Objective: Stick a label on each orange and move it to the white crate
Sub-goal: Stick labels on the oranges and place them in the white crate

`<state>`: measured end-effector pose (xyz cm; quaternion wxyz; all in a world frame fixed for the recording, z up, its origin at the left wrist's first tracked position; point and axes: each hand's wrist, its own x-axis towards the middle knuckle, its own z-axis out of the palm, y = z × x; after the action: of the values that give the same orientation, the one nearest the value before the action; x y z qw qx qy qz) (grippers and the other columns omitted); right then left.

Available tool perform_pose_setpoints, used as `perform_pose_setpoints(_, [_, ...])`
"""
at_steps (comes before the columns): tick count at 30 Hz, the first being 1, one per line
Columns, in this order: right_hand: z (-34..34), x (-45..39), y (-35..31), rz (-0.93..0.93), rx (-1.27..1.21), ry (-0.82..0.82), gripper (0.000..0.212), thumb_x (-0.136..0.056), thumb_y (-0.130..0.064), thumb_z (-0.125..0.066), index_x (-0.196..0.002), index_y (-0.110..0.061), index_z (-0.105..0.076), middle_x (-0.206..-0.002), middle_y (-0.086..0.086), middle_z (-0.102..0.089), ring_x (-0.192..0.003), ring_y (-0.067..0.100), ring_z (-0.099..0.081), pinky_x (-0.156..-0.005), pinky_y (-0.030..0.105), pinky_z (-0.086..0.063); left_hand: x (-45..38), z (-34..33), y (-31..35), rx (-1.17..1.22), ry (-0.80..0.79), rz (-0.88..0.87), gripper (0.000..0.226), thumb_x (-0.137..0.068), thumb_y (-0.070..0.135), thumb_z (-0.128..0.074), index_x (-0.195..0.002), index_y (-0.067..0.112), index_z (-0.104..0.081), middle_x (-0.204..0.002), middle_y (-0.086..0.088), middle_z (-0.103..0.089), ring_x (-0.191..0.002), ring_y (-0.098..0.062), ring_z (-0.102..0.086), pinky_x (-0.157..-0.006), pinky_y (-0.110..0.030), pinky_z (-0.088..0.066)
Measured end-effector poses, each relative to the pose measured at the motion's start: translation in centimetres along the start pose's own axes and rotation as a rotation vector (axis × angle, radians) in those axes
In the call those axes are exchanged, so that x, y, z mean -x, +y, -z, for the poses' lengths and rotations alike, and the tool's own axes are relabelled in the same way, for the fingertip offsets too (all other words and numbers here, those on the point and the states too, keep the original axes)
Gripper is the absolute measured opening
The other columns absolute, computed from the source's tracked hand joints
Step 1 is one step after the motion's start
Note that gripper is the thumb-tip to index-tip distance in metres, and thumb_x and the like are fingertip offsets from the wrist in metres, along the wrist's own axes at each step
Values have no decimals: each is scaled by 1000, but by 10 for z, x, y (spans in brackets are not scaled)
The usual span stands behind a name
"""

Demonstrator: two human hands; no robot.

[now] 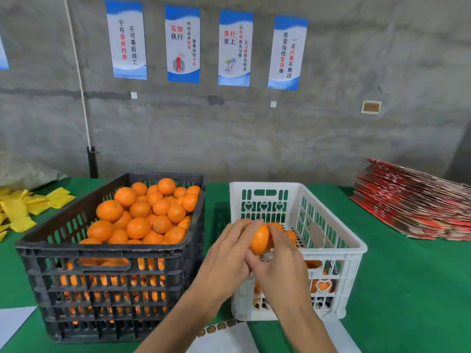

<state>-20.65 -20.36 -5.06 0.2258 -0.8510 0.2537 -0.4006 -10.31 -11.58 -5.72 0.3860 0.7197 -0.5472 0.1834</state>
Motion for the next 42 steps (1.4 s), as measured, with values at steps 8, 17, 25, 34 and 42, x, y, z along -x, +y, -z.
perform_pose_setpoints(8, [6, -55, 31, -59, 305, 42, 65, -90, -63, -63, -139, -20, -57, -125, 2, -69, -120, 22, -61, -100, 37, -50, -61, -4, -13, -241, -187, 64, 69, -96, 25, -67, -157, 27, -33, -159, 8, -33, -140, -16, -41, -112, -36, -42])
perform_pose_setpoints(17, [-51, -81, -22, 57, 17, -73, 81, -85, -75, -60, -148, -25, -51, -148, -4, -56, -135, 17, -52, -107, 35, -48, -58, 88, -111, -255, -178, 500, 74, -93, 38, -75, -156, 21, -40, -157, -8, -44, -144, -27, -43, -114, -41, -39])
perform_pose_setpoints(25, [-124, -92, -86, 116, -108, -209, 63, -90, -63, -63, -143, -29, -55, -136, -1, -64, -122, 24, -60, -91, 39, -52, -31, 137, -191, -402, -1124, 934, 53, -95, 55, -63, -142, 31, -57, -149, 5, -50, -128, -30, -56, -108, -50, -47])
perform_pose_setpoints(34, [-143, -85, -82, 87, -273, -189, 45, -96, -50, -61, -136, -29, -62, -132, -7, -67, -116, 13, -62, -86, 25, -44, -27, 141, -179, -241, -797, 796, 62, -87, 41, -82, -139, 17, -60, -130, -2, -62, -107, -24, -66, -85, -40, -57])
perform_pose_setpoints(42, [-89, -74, -84, 218, -634, -187, 33, -102, -44, -57, -131, -33, -67, -125, -18, -68, -116, -7, -60, -97, 20, -51, -28, 114, -76, 482, 130, 413, 48, -86, 1, -81, -130, 9, -66, -120, -3, -73, -101, 0, -70, -81, -23, -61])
